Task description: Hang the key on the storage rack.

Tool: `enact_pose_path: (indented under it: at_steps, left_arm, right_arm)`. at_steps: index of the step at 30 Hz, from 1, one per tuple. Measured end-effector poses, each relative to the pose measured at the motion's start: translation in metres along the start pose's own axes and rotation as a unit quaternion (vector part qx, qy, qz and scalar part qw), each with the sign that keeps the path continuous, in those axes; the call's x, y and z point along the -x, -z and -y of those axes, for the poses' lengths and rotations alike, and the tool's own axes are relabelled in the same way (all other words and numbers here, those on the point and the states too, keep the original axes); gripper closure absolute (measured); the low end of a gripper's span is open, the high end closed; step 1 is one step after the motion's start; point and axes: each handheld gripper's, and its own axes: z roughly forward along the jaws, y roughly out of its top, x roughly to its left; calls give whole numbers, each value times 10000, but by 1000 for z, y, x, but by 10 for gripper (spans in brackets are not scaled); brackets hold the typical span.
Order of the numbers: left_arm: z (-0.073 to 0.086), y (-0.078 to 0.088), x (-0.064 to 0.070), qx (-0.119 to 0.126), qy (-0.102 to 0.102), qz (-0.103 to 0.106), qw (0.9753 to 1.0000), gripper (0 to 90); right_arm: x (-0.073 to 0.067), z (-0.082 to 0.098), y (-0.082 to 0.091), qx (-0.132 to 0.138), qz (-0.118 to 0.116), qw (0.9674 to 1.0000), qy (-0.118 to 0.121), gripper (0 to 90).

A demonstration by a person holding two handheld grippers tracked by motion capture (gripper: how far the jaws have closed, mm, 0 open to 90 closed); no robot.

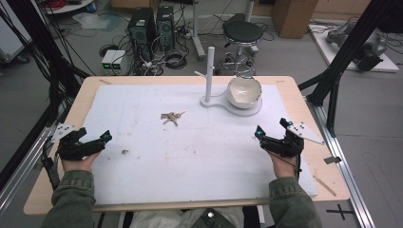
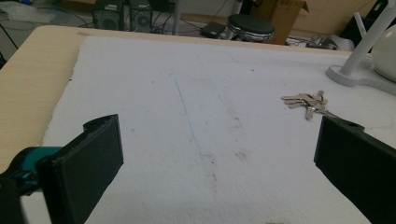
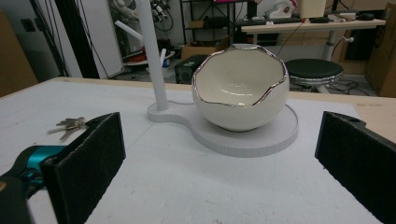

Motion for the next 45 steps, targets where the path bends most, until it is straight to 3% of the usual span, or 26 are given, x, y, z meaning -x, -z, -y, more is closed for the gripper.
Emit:
enact_pose_path:
  at_steps: [21, 25, 30, 33, 38, 45]
  left_arm:
    - [1, -2, 2, -114, -12, 46, 9999, 17]
    - [1, -2, 3, -124, 134, 193, 9996, 17]
    - [1, -6, 4, -275, 58, 120, 9995, 19]
    - [-2, -8, 4, -301, 112, 58, 9995, 19]
    - [-8, -15, 10, -472, -300, -113, 9984, 19]
    - [-16, -21, 19, -538, -449, -6, 9975, 19]
  right_arm:
    - [0, 0, 0, 23, -20, 10000, -38, 6]
    - [0, 0, 0, -19, -40, 10000, -55, 6]
    - [-2, 1, -1, -21, -60, 10000, 6, 6]
    - [-1, 1, -1, 17, 6, 10000, -8, 6]
    - [3, 0, 0, 66, 35, 9999, -104, 6]
    - [3, 0, -1, 61, -6, 9999, -93, 6]
